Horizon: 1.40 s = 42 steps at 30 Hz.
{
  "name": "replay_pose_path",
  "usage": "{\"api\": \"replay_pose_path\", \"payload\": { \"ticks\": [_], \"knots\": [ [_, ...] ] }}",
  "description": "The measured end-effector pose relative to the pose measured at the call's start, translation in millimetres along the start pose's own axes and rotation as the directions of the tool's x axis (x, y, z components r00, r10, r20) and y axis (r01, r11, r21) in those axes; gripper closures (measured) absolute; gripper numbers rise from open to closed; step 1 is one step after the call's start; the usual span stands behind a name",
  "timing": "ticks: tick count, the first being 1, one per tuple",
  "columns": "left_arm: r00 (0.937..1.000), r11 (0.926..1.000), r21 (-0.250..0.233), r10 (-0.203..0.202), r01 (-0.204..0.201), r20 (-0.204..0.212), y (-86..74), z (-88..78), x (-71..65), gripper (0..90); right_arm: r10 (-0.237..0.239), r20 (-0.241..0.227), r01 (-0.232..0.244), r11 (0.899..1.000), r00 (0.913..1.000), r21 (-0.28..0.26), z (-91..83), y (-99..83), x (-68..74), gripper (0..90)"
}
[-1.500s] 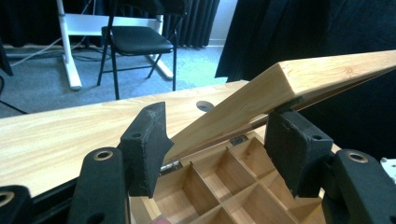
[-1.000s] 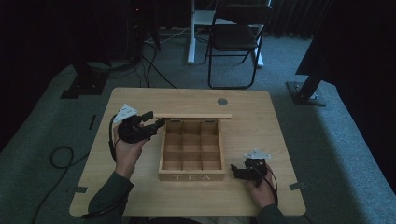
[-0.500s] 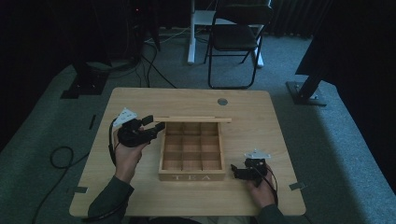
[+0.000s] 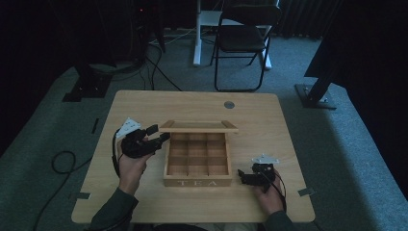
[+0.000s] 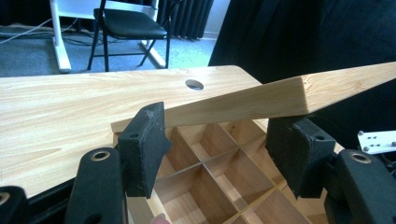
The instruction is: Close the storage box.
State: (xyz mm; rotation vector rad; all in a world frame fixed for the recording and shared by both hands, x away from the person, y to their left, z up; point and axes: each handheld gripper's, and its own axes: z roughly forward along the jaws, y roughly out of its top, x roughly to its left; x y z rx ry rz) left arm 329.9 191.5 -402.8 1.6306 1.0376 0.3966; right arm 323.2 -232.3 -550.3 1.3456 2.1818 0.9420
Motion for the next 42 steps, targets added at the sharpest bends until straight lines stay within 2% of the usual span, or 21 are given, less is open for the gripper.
{"api": "replay_pose_path", "payload": {
  "ticks": [9, 23, 28, 42],
  "knots": [
    [0.9999, 0.9997, 0.02, 0.014, -0.014, -0.006, -12.7, -2.6, -3.5, 38.2, -0.003, 0.001, 0.003, 1.0, 1.0, -0.002, 0.1, -0.1, -0.2, 12.6],
    [0.9998, 0.9989, 0.046, 0.007, -0.007, -0.019, -31.8, -7.0, -8.4, 38.2, -0.003, 0.0, 0.003, 1.0, 1.0, -0.001, 0.1, -0.1, -0.2, 12.6],
    [0.9998, 0.9989, 0.045, -0.007, 0.008, -0.019, -37.9, -7.5, -9.1, 38.0, -0.004, 0.0, 0.004, 1.0, 1.0, -0.001, 0.1, -0.1, -0.2, 12.6],
    [0.9996, 0.9982, 0.061, 0.0, 0.002, -0.027, -51.3, -8.5, -9.9, 36.3, -0.005, -0.001, 0.005, 1.0, 1.0, 0.001, 0.0, -0.1, -0.3, 12.6]
  ]
}}
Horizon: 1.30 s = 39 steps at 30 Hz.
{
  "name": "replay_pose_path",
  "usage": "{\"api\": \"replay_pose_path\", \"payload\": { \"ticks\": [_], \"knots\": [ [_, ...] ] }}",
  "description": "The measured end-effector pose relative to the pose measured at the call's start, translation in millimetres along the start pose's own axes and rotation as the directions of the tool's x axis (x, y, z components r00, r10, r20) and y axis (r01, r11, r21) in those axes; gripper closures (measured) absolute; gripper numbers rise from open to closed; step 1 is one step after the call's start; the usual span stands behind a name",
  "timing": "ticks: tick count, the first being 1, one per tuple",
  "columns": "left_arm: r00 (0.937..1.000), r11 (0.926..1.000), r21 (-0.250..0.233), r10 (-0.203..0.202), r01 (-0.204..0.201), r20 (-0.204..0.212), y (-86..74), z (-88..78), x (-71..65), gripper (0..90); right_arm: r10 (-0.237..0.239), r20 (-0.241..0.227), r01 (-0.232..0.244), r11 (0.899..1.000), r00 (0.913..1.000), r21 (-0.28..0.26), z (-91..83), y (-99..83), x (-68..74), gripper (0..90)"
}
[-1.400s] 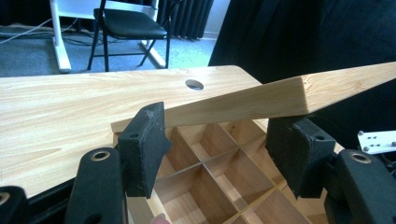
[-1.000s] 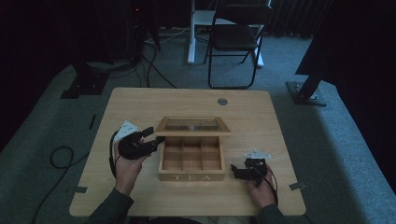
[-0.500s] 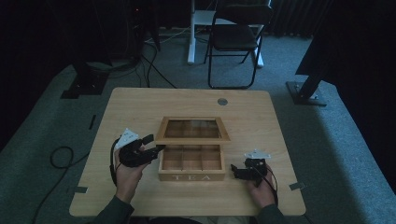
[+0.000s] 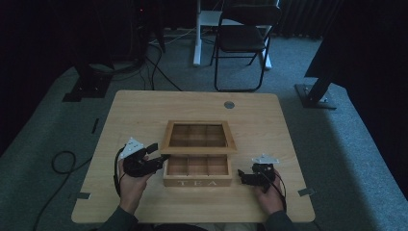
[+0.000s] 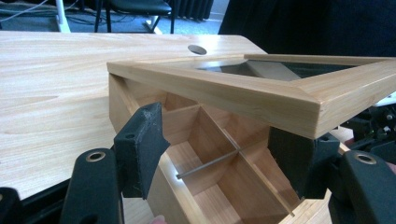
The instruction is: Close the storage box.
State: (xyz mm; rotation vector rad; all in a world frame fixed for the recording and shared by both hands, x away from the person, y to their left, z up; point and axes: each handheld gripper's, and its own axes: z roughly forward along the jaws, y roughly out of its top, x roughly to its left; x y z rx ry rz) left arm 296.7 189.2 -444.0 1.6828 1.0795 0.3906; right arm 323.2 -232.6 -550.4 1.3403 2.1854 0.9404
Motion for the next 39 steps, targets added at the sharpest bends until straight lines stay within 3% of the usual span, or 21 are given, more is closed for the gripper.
{"api": "replay_pose_path", "payload": {
  "ticks": [39],
  "knots": [
    [0.9986, 0.9956, 0.093, -0.007, 0.012, -0.053, -43.0, -6.0, -6.2, 36.4, -0.008, -0.008, 0.008, 1.0, 0.9999, 0.001, 0.2, 0.2, 1.0, 12.6]
  ]
}}
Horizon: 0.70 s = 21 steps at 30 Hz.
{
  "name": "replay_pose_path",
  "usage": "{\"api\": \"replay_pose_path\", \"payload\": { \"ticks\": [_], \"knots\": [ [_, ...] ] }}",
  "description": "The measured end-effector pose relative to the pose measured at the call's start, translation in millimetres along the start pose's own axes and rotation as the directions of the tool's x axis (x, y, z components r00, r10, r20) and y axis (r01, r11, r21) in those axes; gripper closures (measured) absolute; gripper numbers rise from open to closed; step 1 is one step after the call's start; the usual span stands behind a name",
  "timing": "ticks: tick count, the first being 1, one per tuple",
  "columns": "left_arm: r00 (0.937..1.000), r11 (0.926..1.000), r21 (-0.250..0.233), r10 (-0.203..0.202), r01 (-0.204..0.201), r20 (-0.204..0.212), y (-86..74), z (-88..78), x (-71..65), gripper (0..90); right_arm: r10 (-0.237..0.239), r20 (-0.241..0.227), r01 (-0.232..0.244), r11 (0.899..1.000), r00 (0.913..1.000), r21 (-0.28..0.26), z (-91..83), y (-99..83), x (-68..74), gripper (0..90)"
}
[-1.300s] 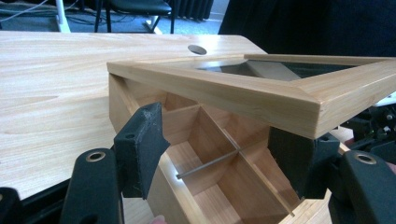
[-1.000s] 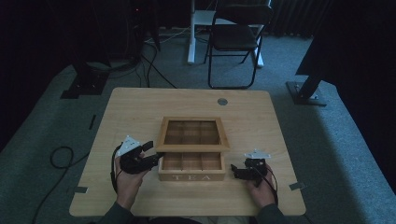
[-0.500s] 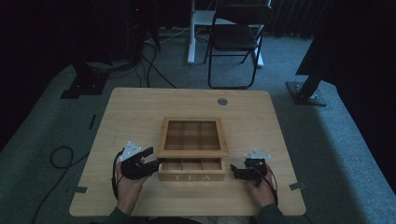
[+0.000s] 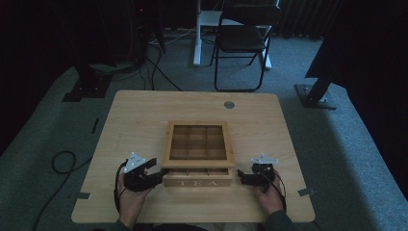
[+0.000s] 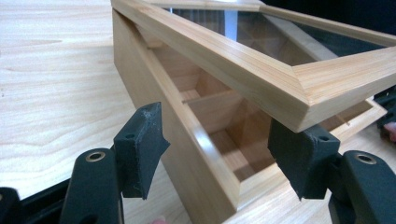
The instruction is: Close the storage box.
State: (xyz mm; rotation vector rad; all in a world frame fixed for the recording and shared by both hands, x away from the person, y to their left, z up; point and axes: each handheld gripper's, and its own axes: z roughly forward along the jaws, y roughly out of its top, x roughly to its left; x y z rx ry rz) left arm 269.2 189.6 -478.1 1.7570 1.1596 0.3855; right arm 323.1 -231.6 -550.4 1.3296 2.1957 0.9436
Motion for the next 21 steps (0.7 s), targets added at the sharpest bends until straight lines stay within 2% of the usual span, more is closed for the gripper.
{"api": "replay_pose_path", "payload": {
  "ticks": [7, 11, 14, 21],
  "knots": [
    [0.9994, 0.9992, 0.025, 0.031, -0.031, -0.011, -8.9, -3.8, -3.8, 36.7, 0.0, 0.0, 0.0, 1.0, 1.0, 0.0, 0.0, 0.0, 0.0, 12.6],
    [0.9994, 0.9985, 0.044, 0.032, -0.032, -0.012, -13.2, -3.3, -3.4, 36.7, 0.0, 0.0, 0.0, 1.0, 1.0, 0.0, 0.0, 0.0, 0.0, 12.6],
    [0.9998, 0.998, 0.06, 0.019, -0.018, -0.008, -18.0, -2.0, -3.2, 36.7, 0.0, 0.0, 0.0, 1.0, 1.0, 0.0, 0.0, 0.0, 0.0, 12.6],
    [0.9999, 0.9979, 0.064, 0.008, -0.008, -0.008, -23.0, -3.4, -3.9, 36.7, -0.001, 0.0, 0.001, 1.0, 1.0, 0.001, 0.0, 0.0, -0.1, 12.6]
  ]
}}
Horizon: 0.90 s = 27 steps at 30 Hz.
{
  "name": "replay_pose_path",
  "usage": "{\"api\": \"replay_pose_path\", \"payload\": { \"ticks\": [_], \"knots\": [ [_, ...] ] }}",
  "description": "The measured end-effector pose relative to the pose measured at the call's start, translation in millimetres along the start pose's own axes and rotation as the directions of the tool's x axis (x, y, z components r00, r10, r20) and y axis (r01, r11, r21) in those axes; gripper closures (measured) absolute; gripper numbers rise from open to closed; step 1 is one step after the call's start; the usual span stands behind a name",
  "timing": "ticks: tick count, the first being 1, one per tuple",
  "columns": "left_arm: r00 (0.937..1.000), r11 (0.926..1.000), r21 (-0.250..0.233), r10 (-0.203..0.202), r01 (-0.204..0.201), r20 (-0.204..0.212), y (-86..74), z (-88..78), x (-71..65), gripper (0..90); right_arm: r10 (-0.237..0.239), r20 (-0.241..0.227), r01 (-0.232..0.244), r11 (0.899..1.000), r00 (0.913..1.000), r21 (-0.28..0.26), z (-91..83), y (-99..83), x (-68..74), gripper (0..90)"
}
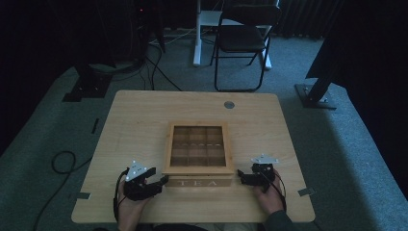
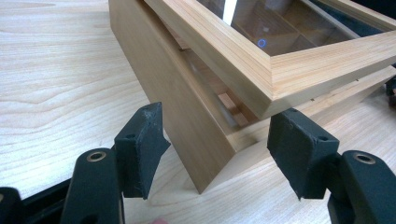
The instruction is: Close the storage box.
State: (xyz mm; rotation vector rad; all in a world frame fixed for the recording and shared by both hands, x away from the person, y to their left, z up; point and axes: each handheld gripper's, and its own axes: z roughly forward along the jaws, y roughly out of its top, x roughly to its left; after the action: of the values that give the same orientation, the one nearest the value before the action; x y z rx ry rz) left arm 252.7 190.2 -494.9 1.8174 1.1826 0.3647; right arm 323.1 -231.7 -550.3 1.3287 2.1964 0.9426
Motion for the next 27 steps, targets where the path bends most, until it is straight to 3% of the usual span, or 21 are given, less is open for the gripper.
{"api": "replay_pose_path", "payload": {
  "ticks": [12, 13, 14, 20, 27],
  "knots": [
    [1.0, 0.9998, 0.016, -0.008, 0.008, 0.005, -8.3, 1.0, -3.3, 36.6, 0.001, -0.001, -0.001, 1.0, 1.0, 0.0, 0.0, 0.0, 0.0, 12.6],
    [0.9998, 0.9998, 0.012, -0.017, 0.016, 0.013, -9.0, 0.7, -3.3, 36.6, 0.001, -0.001, -0.001, 1.0, 1.0, 0.0, 0.0, 0.0, 0.0, 12.6],
    [0.9979, 0.9982, -0.024, -0.053, 0.054, 0.038, -8.3, -2.5, -1.6, 36.0, 0.001, 0.0, -0.001, 1.0, 1.0, 0.0, 0.0, -0.1, 0.1, 12.6],
    [0.9962, 0.9948, -0.057, -0.083, 0.084, 0.027, -7.0, -9.0, 4.9, 35.8, -0.003, -0.005, 0.003, 1.0, 1.0, 0.001, 0.0, 0.0, 0.3, 12.6],
    [0.9964, 0.9946, -0.064, -0.08, 0.081, 0.028, -6.4, -8.7, 4.8, 35.7, -0.003, -0.005, 0.003, 1.0, 1.0, 0.001, 0.0, 0.0, 0.4, 12.6]
  ]
}}
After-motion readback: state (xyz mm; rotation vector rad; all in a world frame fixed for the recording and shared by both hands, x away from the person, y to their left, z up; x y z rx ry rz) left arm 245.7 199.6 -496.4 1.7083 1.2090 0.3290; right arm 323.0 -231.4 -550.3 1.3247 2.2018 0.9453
